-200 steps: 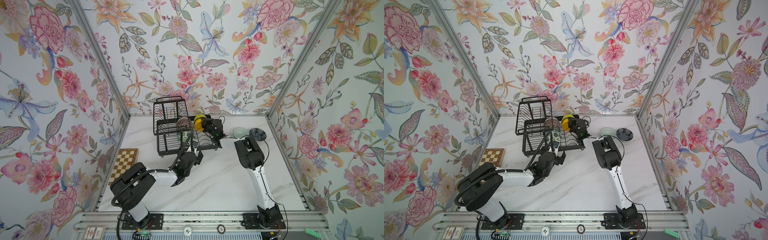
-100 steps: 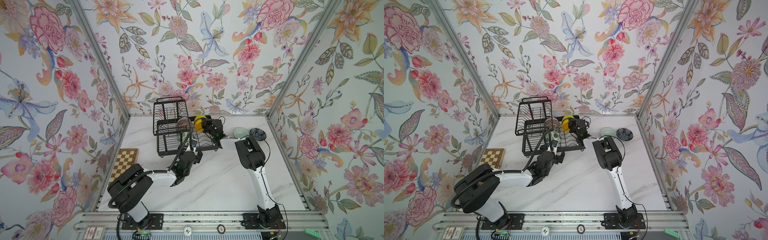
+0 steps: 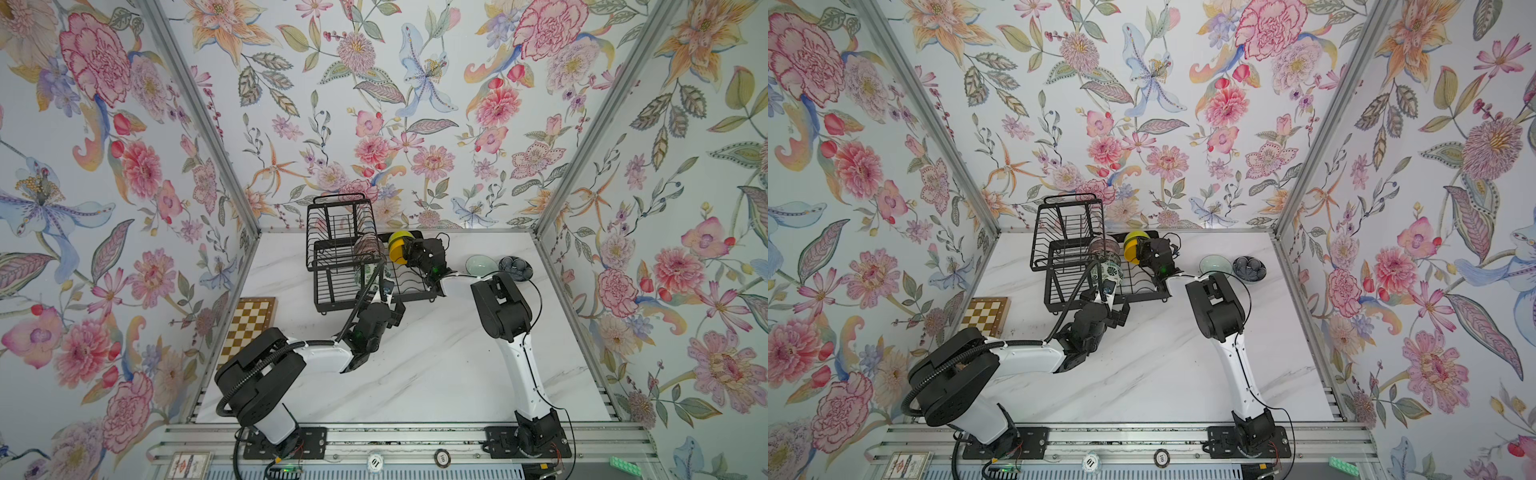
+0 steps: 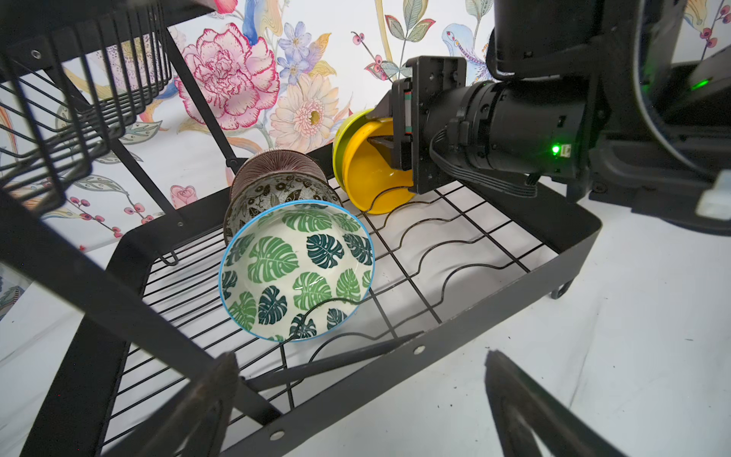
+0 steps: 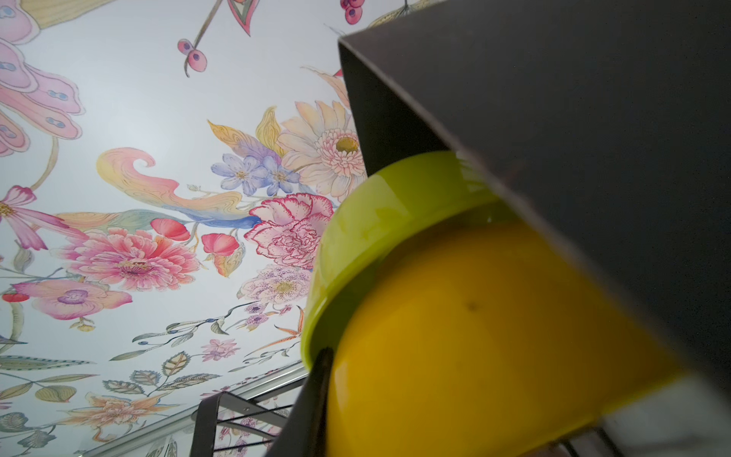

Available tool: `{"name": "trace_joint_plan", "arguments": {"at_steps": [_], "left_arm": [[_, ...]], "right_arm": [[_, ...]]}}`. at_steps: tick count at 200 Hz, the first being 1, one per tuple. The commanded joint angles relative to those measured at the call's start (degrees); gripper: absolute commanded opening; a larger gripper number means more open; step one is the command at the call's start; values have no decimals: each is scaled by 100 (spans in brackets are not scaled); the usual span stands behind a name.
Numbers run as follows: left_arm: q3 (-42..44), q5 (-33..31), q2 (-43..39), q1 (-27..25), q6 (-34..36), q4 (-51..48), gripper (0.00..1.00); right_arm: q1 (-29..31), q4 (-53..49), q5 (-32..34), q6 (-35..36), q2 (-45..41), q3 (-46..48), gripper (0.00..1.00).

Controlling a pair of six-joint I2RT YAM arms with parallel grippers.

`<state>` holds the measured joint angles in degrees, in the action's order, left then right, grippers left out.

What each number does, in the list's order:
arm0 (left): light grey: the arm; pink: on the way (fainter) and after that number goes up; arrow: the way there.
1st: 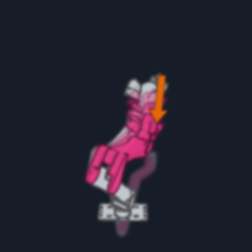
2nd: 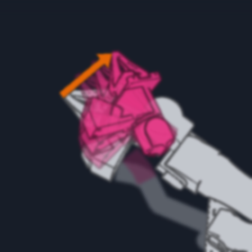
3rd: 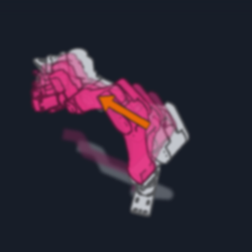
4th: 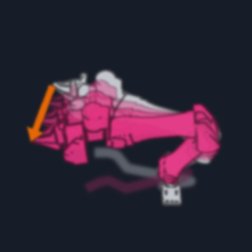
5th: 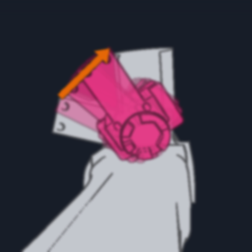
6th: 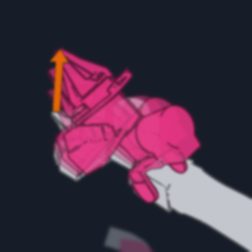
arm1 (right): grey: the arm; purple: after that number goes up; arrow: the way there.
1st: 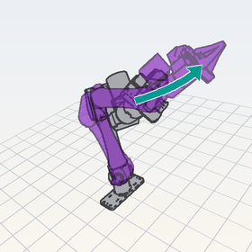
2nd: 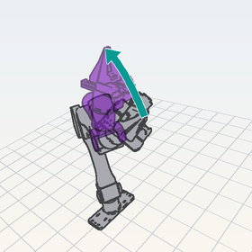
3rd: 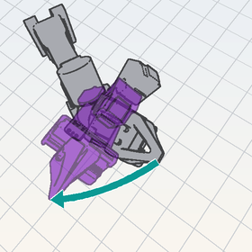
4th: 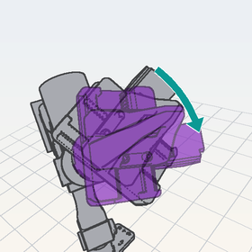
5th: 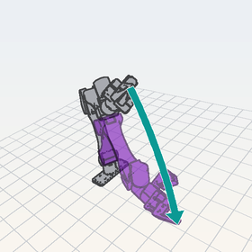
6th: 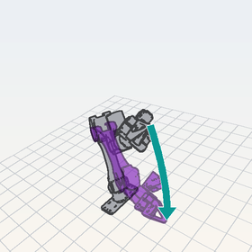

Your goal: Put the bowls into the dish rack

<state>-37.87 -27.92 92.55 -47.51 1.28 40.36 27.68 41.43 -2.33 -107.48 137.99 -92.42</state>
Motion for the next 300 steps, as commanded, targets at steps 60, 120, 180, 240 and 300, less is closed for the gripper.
{"name": "trace_joint_plan", "arguments": {"at_steps": [60, 120, 180, 240, 300], "left_arm": [[52, -147, -197, 73, -7, 58, 99], [61, -132, -247, 66, -22, 24, 99], [47, -130, -247, 49, -13, -4, 99], [35, -148, -247, 31, 8, -17, 99], [-13, -108, -479, 11, -64, -116, 99]], "right_arm": [[176, -612, -94, -29, -280, 255, 32], [203, -611, -89, -28, -427, 382, 47], [203, -513, -111, 67, -662, 532, 58], [210, -307, -83, 77, -1007, 909, 66], [246, -205, -22, 131, -1450, 1315, 82]]}}
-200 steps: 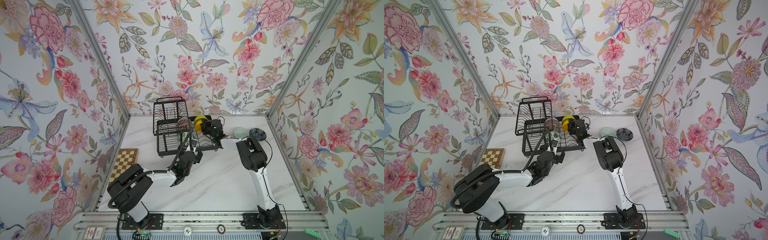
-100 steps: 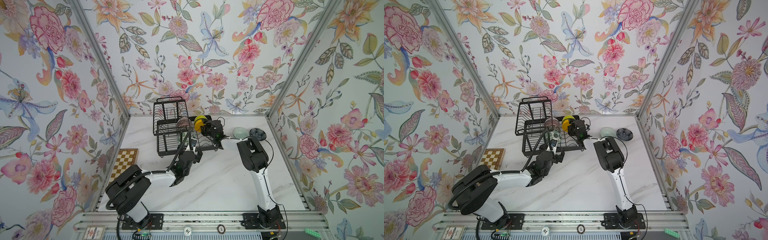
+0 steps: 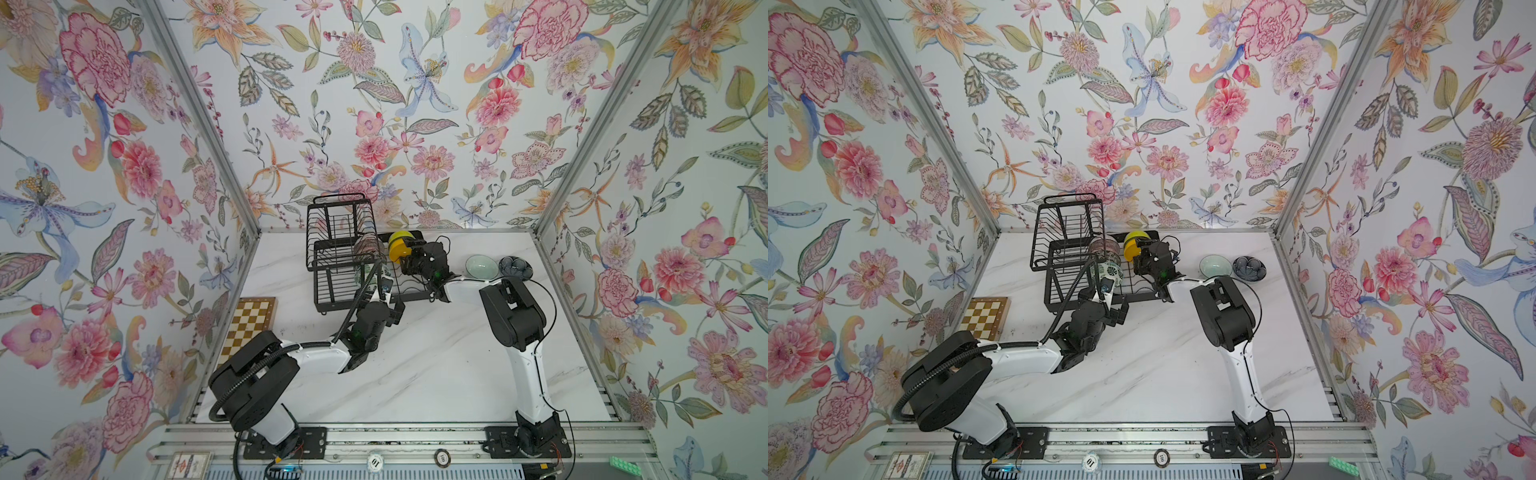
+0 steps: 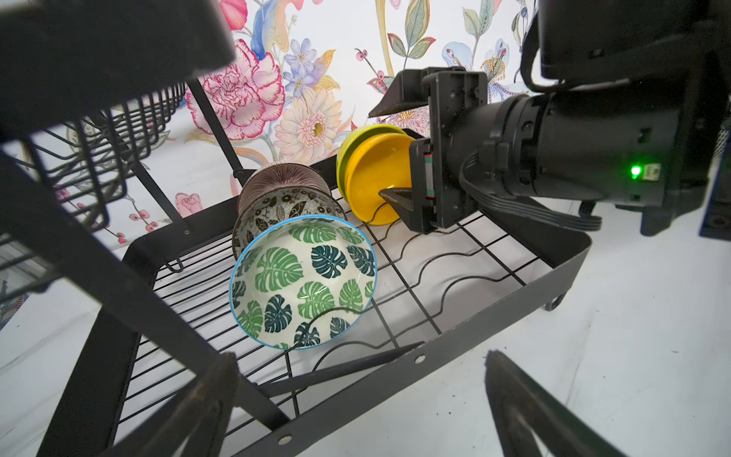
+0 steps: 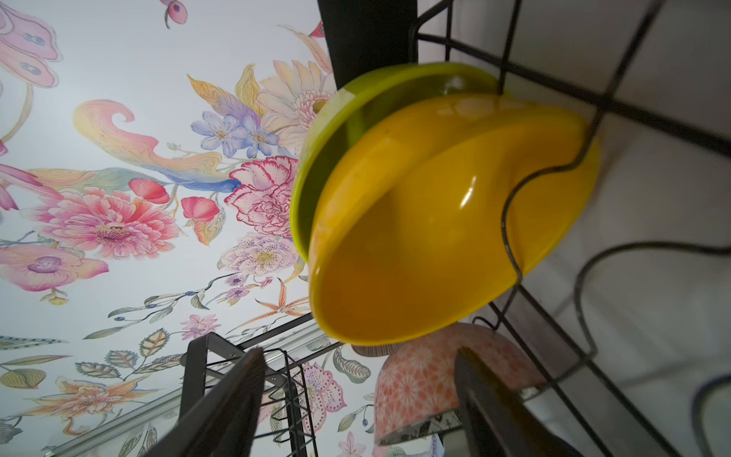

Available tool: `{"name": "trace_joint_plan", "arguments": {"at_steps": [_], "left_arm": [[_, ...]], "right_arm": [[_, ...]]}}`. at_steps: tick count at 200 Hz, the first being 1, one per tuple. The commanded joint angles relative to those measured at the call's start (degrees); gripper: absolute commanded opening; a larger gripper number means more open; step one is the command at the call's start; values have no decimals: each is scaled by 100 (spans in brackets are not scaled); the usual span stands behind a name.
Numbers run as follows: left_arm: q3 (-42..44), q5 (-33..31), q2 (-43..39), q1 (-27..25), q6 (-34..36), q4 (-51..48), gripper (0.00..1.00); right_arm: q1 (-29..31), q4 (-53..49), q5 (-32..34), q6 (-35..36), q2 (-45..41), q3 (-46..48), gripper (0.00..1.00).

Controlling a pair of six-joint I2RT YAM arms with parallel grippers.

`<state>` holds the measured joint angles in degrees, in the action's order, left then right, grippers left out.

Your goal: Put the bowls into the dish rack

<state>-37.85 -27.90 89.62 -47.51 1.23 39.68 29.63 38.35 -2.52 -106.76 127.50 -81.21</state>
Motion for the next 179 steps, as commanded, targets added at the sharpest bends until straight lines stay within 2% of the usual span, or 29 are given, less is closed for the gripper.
{"name": "trace_joint_plan", "arguments": {"at_steps": [1, 19, 41, 80, 118, 141, 179], "left_arm": [[-14, -106, -184, 12, -57, -53, 99], [-63, -125, -222, -28, -12, -111, 99], [-91, -135, -266, -74, -22, -133, 99], [-88, -145, -443, -134, -53, -263, 99], [-108, -153, -654, -214, 15, -362, 99], [-192, -206, -715, -259, 110, -439, 99], [-505, -149, -733, -334, 379, -499, 99]], "right_arm": [[52, 103, -3, 55, -414, 202, 82], [67, 93, 48, 71, -620, 389, 93], [83, 51, 44, 103, -845, 558, 98], [113, 192, 69, 143, -1261, 940, 99], [92, -5, 186, 519, -1861, 1326, 99], [30, -120, 225, 881, -2195, 1494, 99], [-186, -936, 338, 1795, -2878, 1698, 98]]}}
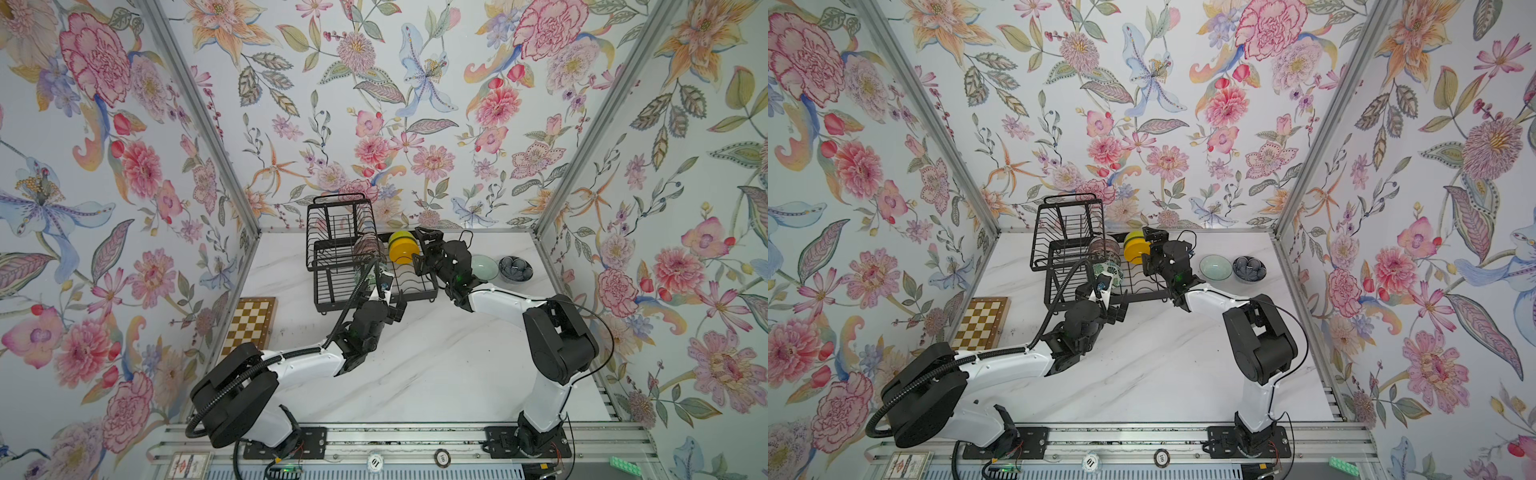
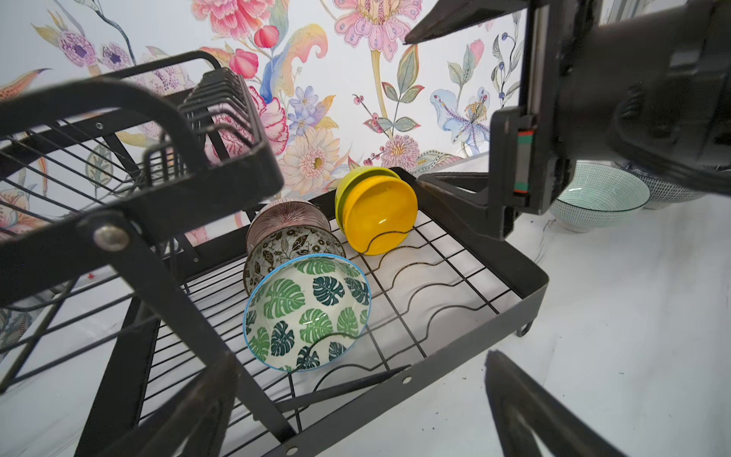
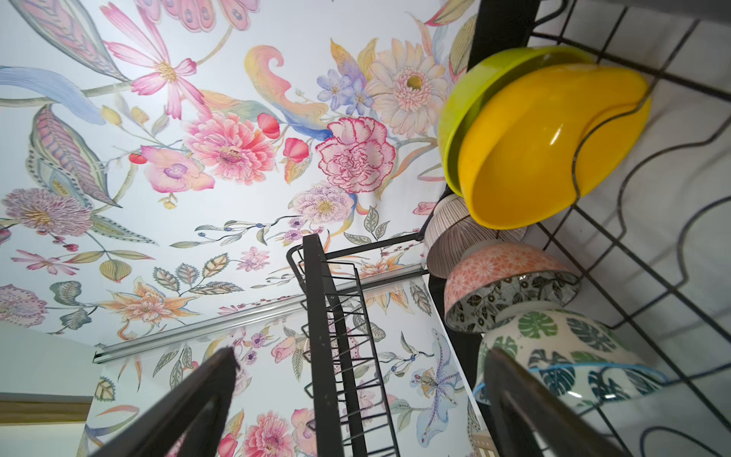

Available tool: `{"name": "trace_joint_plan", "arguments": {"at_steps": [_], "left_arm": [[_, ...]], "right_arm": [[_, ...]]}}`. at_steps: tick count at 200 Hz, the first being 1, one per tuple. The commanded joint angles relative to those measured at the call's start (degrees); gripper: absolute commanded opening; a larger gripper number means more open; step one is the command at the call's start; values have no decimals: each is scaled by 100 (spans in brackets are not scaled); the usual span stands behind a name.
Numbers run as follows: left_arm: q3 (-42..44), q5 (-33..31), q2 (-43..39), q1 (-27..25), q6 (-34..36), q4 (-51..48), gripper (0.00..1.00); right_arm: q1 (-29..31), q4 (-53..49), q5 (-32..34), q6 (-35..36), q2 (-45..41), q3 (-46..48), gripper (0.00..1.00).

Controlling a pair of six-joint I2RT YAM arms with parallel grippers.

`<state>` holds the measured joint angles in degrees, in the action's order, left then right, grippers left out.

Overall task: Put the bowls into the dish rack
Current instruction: 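Release the yellow bowl and move the right gripper to the pale green bowl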

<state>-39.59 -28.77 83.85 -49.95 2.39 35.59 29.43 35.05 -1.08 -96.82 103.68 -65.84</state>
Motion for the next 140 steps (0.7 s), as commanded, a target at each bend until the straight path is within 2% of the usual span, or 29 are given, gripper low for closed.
{"name": "trace_joint_plan", "arguments": {"at_steps": [1, 22, 55, 84, 114, 140], "left_arm": [[-343, -60, -153, -96, 276, -89, 99], [-637, 36, -46, -120, 456, -100, 99], [-1113, 211, 251, -174, 587, -92, 99], [-1530, 471, 529, -223, 500, -88, 99], [-2104, 757, 1152, -325, 378, -136, 99], [-2621, 977, 1578, -442, 304, -167, 99]], "right_arm": [[-175, -636, 195, 820, -514, 169, 98], [-389, -1235, 165, 1497, -874, 134, 99], [-739, -2891, 483, 2894, -1530, -97, 98], [-1315, -4155, 428, 3975, -1834, -251, 98], [-1917, -5002, 359, 4903, -1936, -238, 99], [-2397, -5263, 257, 5456, -1881, -64, 99]]}}
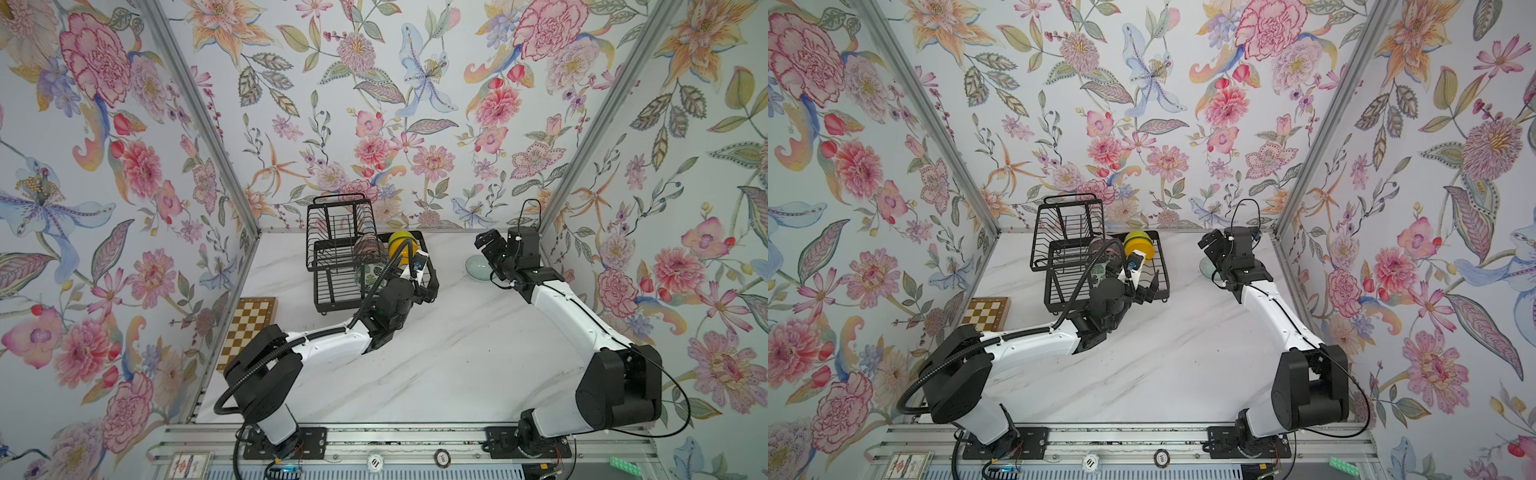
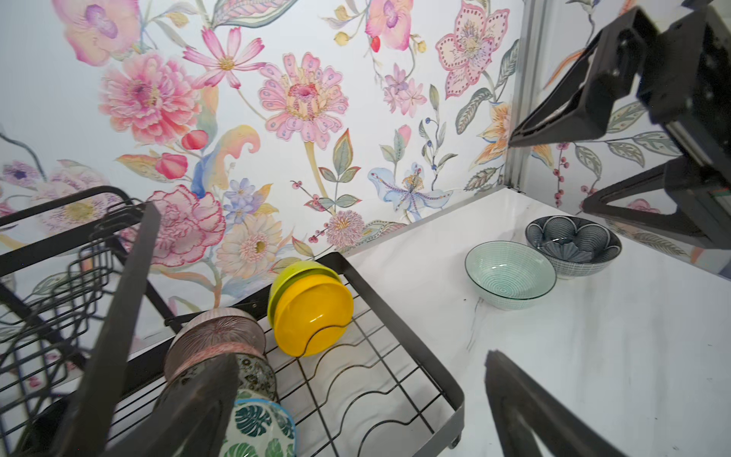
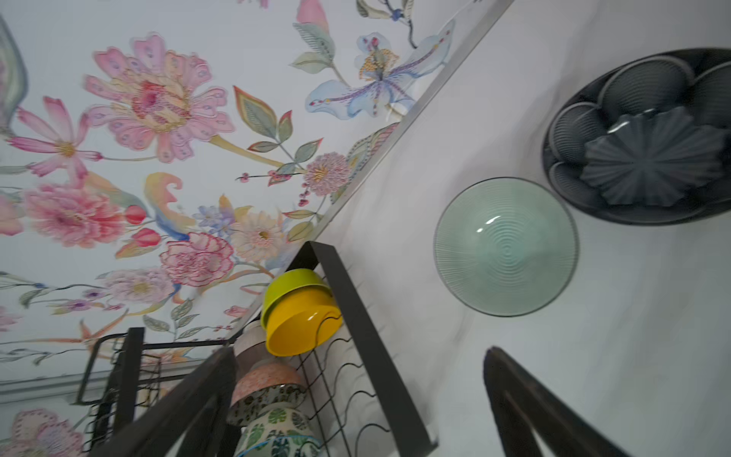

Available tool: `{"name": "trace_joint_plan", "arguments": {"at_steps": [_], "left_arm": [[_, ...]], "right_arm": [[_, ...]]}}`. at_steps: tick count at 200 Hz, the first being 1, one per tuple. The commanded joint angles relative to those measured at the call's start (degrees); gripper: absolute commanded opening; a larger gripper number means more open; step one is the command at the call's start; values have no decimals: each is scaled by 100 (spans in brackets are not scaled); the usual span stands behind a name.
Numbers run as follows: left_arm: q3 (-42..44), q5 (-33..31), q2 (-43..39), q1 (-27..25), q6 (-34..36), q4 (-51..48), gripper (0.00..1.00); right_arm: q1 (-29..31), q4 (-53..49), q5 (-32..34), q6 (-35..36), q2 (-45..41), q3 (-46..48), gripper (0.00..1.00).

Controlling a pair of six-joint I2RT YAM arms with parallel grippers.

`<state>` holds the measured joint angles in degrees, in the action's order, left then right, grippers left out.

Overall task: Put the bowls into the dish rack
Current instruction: 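Release the yellow bowl and move the right gripper to the pale green bowl, then grasp the pale green bowl's rim with the right gripper and lift it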

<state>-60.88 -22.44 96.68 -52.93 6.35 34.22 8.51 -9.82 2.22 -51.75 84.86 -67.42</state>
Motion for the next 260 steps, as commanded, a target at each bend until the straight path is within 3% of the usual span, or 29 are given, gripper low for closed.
{"name": "trace_joint_plan", "arguments": {"at_steps": [1, 37, 82, 118, 260], "left_arm": [[-507, 353, 314, -150, -95, -29, 99], [-1089, 533, 913, -320, -106, -141, 99], [-1415, 710, 1292, -428, -219, -308, 99], [-1328, 734, 1327, -428, -213, -464, 99], [-605, 700, 815, -187, -569, -517, 99]], "right_arm": [[-328, -776, -90, 957, 7, 100, 99], [-788, -690, -386, 1181, 303, 380, 98], [-956, -380, -800, 1220, 848, 423, 82], [-1017, -142, -1033, 1096, 1400, 264, 71], [-1055, 292, -1423, 826, 2693, -398, 52]]}}
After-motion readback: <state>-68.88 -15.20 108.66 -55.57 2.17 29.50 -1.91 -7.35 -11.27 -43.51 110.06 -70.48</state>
